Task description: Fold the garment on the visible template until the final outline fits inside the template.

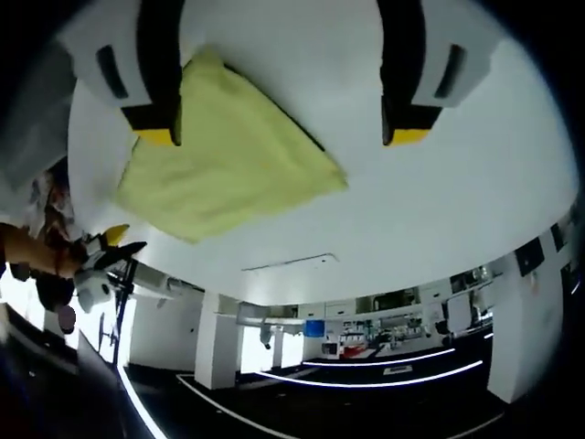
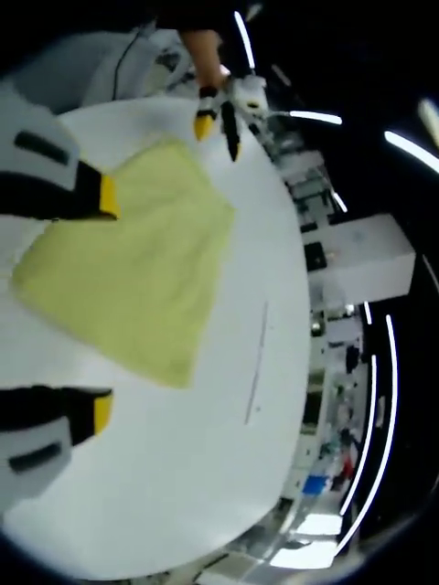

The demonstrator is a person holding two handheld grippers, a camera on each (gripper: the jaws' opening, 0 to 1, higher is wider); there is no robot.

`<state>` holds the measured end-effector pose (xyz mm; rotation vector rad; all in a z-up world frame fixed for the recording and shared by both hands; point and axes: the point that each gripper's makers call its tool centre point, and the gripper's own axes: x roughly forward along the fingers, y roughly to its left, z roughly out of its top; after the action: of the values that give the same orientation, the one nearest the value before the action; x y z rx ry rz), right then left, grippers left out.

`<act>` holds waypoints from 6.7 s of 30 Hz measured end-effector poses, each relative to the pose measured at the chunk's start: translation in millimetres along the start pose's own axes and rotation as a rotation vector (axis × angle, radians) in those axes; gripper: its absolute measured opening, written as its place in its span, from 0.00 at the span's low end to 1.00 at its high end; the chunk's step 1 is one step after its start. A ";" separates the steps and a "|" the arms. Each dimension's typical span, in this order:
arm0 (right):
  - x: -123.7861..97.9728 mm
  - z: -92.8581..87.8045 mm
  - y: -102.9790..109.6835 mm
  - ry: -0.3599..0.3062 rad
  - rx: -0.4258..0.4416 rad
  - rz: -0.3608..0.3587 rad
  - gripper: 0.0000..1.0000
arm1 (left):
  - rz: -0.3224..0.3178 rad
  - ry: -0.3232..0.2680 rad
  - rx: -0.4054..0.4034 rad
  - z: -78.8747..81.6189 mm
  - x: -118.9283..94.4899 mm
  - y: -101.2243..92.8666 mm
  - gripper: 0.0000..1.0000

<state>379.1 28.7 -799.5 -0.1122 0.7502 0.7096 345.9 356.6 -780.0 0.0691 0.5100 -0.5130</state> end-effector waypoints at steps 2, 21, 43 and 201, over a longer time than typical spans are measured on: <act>-5.9 -6.2 5.4 0.002 -0.005 0.000 0.72 | -0.002 0.000 0.011 -4.4 -4.8 -5.6 0.88; -31.1 -57.3 18.2 -0.028 0.040 -0.050 0.38 | 0.017 0.090 0.013 -39.5 -28.2 -42.5 0.33; -18.0 -74.5 19.4 -0.130 0.205 -0.020 0.04 | 0.058 0.122 -0.137 -65.5 -19.3 -54.4 0.05; -104.9 -33.3 81.5 -0.064 0.062 -0.067 0.99 | -0.008 0.152 -0.136 -55.7 -108.7 -69.2 0.99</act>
<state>254.7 22.1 -742.8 -0.0574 0.7031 0.6227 205.8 355.9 -771.9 -0.0244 0.6930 -0.4819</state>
